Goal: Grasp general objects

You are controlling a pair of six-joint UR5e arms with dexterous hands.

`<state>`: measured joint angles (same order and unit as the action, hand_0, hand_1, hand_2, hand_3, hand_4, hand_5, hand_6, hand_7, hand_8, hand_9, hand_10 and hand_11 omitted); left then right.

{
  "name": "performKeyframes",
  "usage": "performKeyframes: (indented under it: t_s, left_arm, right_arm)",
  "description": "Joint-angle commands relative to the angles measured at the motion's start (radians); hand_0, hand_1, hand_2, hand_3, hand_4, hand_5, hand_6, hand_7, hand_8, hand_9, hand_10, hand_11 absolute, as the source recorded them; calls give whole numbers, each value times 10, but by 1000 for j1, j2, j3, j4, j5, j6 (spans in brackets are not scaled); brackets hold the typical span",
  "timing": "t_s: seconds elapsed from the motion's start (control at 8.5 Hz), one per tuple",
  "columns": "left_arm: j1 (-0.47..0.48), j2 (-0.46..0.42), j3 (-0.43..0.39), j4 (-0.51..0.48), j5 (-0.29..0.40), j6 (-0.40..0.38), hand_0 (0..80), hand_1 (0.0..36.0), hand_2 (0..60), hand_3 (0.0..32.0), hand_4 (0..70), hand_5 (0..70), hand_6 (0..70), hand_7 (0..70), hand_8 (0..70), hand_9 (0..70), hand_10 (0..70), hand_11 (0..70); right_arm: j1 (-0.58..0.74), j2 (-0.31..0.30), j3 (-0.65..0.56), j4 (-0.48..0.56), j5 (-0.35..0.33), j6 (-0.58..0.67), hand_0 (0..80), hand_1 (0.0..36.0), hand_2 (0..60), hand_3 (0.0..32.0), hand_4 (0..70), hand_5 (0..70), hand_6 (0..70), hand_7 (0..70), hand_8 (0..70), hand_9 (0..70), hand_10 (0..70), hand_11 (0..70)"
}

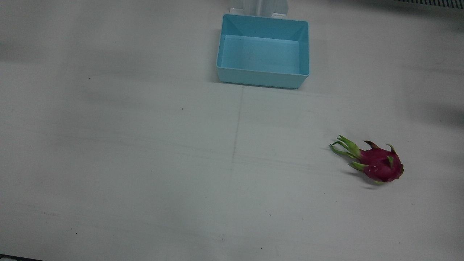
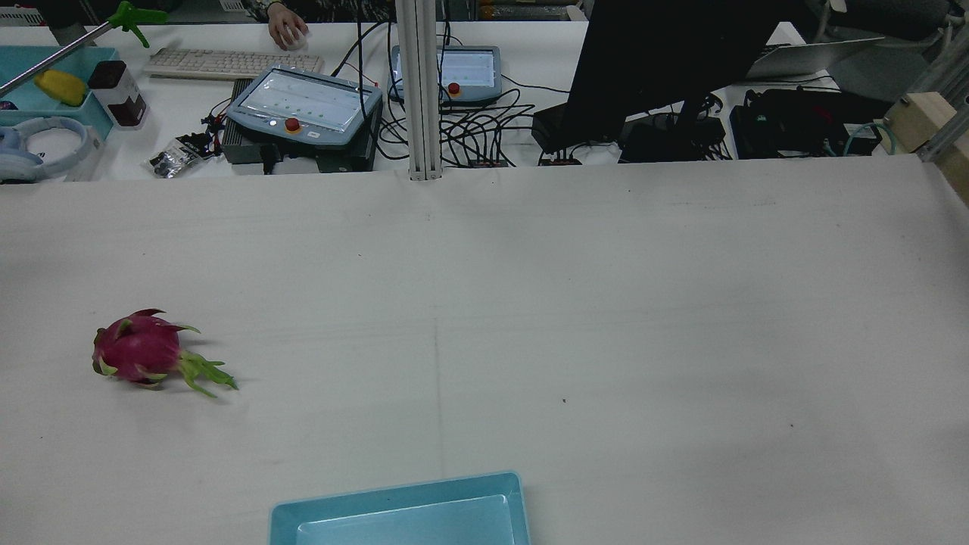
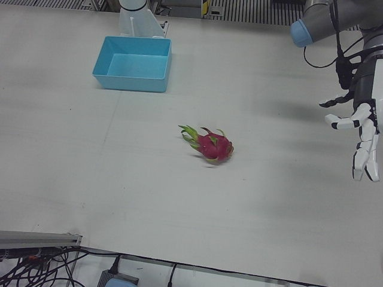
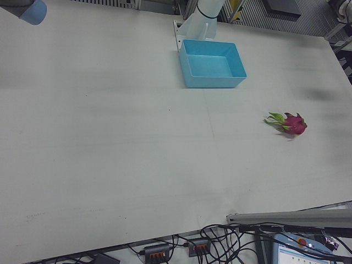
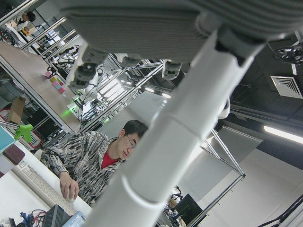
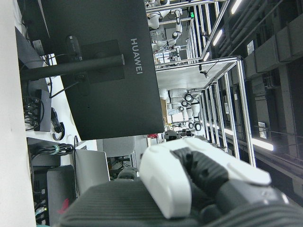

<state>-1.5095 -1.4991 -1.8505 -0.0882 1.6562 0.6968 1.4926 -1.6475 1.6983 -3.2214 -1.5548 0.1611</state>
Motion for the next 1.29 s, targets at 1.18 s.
performKeyframes:
  t_s: [1.18]
  left_arm:
    - [-154, -141, -237, 301, 175, 12, 800, 282, 0, 320, 20, 700, 0, 117, 0, 9, 0, 0]
  right_arm:
    - [-2, 0, -9, 2, 2, 0, 0, 0, 0, 0, 0, 0, 0, 0, 0, 0, 0, 0]
